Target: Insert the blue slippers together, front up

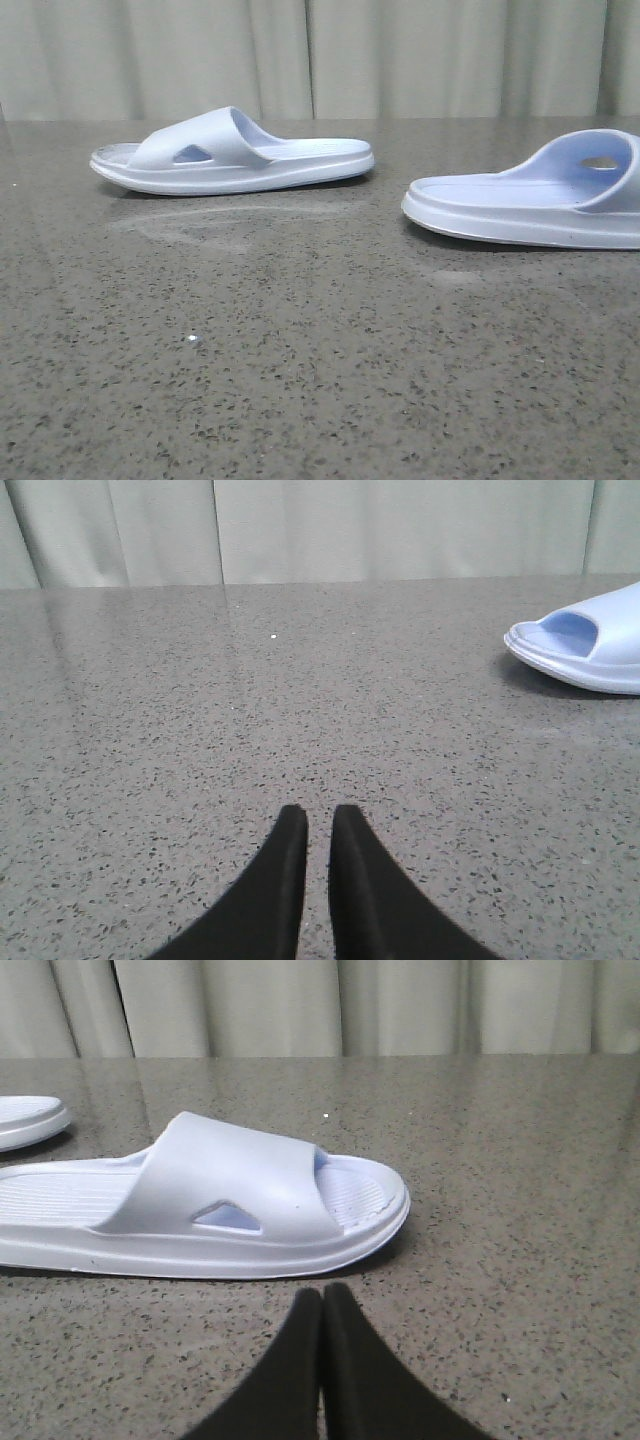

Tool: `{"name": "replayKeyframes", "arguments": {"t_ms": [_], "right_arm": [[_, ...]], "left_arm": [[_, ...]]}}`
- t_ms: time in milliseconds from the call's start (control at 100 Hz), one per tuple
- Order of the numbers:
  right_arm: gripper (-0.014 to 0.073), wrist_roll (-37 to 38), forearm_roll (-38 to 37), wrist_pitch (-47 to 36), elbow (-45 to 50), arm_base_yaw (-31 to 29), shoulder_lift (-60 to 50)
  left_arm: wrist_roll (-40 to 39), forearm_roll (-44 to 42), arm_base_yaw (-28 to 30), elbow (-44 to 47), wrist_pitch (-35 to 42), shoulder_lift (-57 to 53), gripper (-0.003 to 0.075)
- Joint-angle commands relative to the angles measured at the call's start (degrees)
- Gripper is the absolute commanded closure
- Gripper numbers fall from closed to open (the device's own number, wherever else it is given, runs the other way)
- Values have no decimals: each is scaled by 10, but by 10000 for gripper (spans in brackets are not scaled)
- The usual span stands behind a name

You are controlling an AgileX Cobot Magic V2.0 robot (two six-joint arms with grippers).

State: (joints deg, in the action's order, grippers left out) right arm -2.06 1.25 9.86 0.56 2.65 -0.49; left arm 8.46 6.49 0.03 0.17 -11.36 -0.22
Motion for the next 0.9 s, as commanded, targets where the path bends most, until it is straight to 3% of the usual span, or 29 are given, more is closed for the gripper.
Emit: {"name": "replayKeyframes", "arguments": {"t_ms": [0,170,400,660,820,890], "right_arm": [[683,1,-7,-43,12,-5,-12],[683,1,-3,-44,12,-5,-12],[683,1,60,-87,12,-5,-12],[683,1,138,-94,12,-5,-12],[683,1,253,-92,12,-5,-12],[683,1,309,-94,9,-5,-12]], "left_arm": [[-5,6,2,5,43,-16,705],[-5,6,2,5,49,-16,705],[-5,23,2,5,79,-16,705],[-5,162,2,5,125,-16,705],[-5,230,2,5,144,-16,705],[-10,303,2,4,145,-16,705]]}}
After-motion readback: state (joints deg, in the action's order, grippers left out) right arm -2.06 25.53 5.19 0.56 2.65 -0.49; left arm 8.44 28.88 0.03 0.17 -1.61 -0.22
